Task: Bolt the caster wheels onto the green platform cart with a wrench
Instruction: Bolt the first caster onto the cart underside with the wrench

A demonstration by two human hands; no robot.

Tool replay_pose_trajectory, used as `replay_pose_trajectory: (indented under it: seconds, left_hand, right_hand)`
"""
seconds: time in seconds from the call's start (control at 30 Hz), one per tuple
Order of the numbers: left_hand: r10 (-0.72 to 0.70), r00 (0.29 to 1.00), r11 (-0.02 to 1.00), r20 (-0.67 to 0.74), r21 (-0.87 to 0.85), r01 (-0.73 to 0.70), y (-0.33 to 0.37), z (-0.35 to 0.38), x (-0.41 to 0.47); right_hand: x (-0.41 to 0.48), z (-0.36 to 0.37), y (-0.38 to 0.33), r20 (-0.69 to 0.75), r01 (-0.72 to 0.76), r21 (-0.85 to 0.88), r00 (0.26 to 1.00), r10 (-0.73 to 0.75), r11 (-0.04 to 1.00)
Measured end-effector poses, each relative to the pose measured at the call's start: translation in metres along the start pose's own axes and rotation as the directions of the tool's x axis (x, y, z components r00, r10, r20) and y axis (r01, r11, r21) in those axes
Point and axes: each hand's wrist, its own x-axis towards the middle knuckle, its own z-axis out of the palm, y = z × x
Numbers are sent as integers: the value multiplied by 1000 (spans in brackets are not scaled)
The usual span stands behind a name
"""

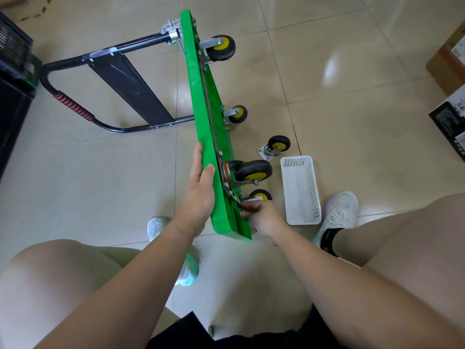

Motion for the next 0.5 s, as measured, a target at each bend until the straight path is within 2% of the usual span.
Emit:
replay_pose_trajectory:
  seconds: [0.4,0.5]
  left_hand:
    - [9,1000,1000,-9,7,-9,1,1,-1]
    - [13,1000,1000,-6,3,-13,2,3,-2]
  right_hand:
    - [-20,-22,-1,4,38,-44,999,-37,998]
    - [-35,-18,-2,47,35,10,998,-35,999]
